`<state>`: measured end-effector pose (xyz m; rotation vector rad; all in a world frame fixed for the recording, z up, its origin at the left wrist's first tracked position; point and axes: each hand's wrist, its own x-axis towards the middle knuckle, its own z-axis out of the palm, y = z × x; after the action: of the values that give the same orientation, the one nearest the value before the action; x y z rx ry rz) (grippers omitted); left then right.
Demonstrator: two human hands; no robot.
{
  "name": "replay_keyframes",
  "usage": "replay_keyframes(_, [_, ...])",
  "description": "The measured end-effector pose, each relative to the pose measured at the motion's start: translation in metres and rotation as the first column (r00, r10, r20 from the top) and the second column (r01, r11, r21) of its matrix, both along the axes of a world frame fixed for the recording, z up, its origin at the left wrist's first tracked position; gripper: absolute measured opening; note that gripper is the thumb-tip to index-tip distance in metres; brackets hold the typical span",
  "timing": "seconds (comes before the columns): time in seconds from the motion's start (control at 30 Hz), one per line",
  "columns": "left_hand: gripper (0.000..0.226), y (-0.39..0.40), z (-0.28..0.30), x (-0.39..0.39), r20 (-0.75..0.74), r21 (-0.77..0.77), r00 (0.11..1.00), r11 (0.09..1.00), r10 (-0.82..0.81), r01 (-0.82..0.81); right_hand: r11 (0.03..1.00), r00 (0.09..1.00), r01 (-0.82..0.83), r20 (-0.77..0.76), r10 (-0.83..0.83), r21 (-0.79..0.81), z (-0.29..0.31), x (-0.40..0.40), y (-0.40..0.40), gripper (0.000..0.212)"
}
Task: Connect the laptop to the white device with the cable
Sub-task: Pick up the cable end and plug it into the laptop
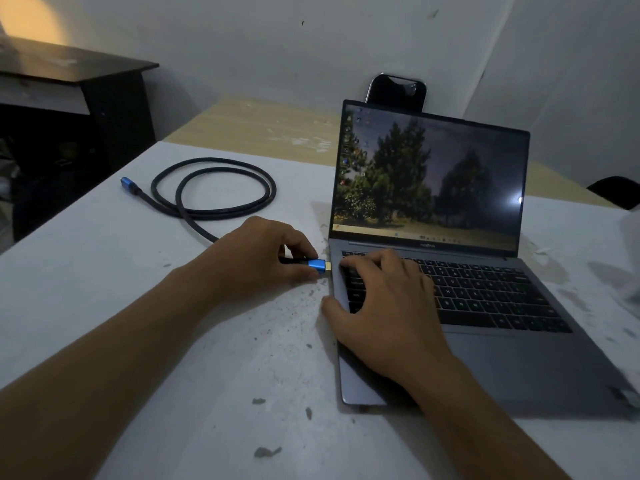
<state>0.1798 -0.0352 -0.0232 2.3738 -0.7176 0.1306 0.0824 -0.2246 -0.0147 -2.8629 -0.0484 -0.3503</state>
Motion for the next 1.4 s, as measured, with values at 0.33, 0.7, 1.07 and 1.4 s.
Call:
replay_keyframes(0.33, [0.032, 0.002, 0.002, 0.002, 0.023, -0.012, 0.998, 0.999, -0.052, 0.052, 1.000, 1.000, -0.006, 0.008, 0.006, 0.006, 0.000, 0.001, 0.000, 0.062])
replay_keyframes(0.7, [0.027, 0.014, 0.000, 0.010, 0.065, -0.011, 0.992, 0.994, -0.106, 0.107, 0.998, 1.000, -0.026, 0.002, 0.026, 0.057, -0.001, 0.002, -0.006, 0.073])
replay_keyframes(1.07, [0.031, 0.000, 0.001, 0.003, 0.069, 0.001, 0.984, 0.986, -0.166, 0.166, 0.996, 0.999, -0.033, -0.035, 0.035, 0.077, 0.004, -0.013, -0.021, 0.058])
replay_keyframes(1.4, [0.033, -0.006, -0.001, -0.002, 0.045, -0.005, 0.995, 0.996, -0.091, 0.092, 0.998, 0.999, -0.033, -0.006, 0.034, 0.051, 0.001, -0.013, -0.018, 0.059])
